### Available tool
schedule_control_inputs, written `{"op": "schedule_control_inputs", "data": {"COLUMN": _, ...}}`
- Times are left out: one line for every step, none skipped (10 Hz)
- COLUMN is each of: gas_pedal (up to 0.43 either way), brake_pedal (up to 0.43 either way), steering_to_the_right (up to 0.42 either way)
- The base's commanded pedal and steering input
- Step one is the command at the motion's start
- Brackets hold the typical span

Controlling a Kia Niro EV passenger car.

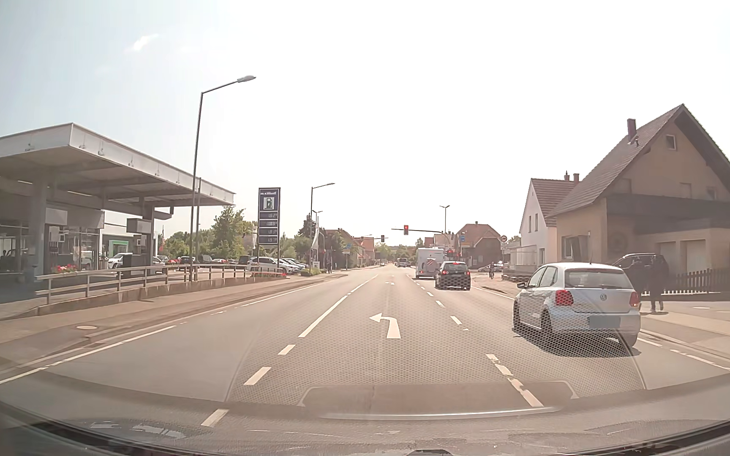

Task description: Follow the waypoints while adhering to traffic rules and regulations

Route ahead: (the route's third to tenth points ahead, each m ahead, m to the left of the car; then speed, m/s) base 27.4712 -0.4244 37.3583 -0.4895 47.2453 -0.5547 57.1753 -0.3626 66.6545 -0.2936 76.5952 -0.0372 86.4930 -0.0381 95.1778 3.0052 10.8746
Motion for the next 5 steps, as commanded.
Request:
{"op": "schedule_control_inputs", "data": {"gas_pedal": 0.0, "brake_pedal": 0.0, "steering_to_the_right": -0.001}}
{"op": "schedule_control_inputs", "data": {"gas_pedal": 0.0, "brake_pedal": 0.0, "steering_to_the_right": -0.001}}
{"op": "schedule_control_inputs", "data": {"gas_pedal": 0.0, "brake_pedal": 0.0, "steering_to_the_right": -0.001}}
{"op": "schedule_control_inputs", "data": {"gas_pedal": 0.0, "brake_pedal": 0.0, "steering_to_the_right": -0.001}}
{"op": "schedule_control_inputs", "data": {"gas_pedal": 0.0, "brake_pedal": 0.0, "steering_to_the_right": -0.001}}
